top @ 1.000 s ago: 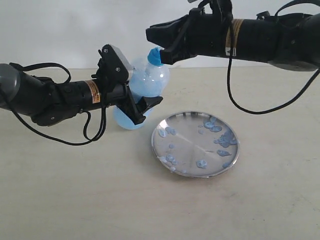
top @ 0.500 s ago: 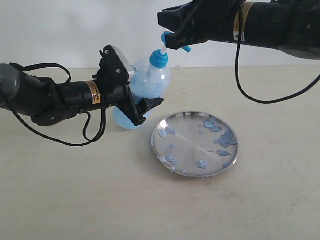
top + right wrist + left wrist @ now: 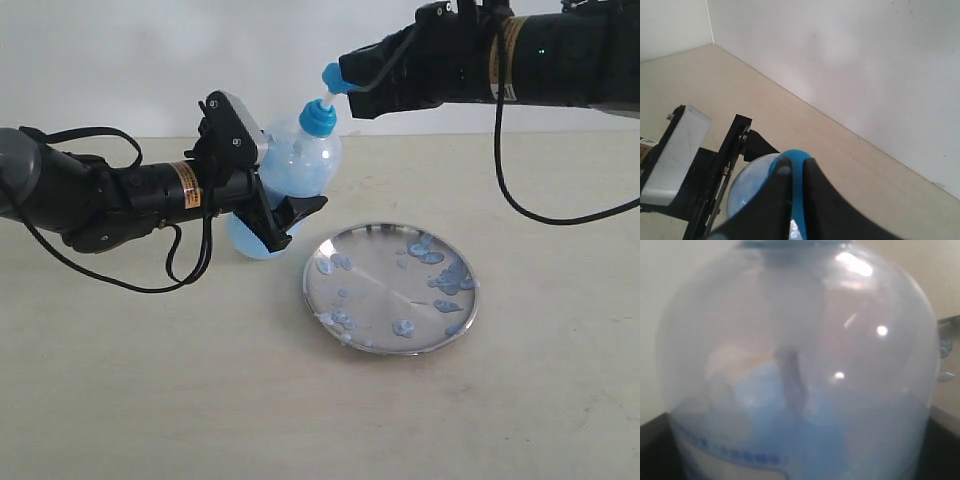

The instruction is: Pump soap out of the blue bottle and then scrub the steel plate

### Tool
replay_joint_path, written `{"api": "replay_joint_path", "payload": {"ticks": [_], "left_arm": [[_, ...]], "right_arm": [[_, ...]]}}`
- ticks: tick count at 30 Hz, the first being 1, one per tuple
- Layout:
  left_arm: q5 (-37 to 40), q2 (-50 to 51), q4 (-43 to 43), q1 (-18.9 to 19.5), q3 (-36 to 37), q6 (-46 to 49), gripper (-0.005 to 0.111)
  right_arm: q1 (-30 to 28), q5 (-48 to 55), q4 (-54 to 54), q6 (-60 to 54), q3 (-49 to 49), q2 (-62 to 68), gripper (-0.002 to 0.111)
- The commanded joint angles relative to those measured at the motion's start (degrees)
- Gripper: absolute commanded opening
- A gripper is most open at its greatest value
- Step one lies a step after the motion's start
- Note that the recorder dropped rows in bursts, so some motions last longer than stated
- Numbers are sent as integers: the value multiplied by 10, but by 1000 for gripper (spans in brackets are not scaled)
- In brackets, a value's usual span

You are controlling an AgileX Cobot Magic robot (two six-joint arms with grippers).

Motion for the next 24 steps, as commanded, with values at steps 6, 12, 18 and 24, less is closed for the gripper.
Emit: {"api": "replay_joint_path", "payload": {"ticks": [6, 12, 18, 24], "left_arm": [[10, 6, 10, -1, 7, 1, 4], [10, 6, 10, -1, 7, -1, 4], [10, 6, 10, -1, 7, -1, 4], [9, 6, 10, -1, 7, 0, 4]], "right_arm": [[0, 4, -8, 24, 9, -3, 0], [8, 9, -13, 35, 9, 16, 0], [36, 27, -20, 37, 9, 42, 0], [62, 69, -24, 30, 9, 46, 0]]}}
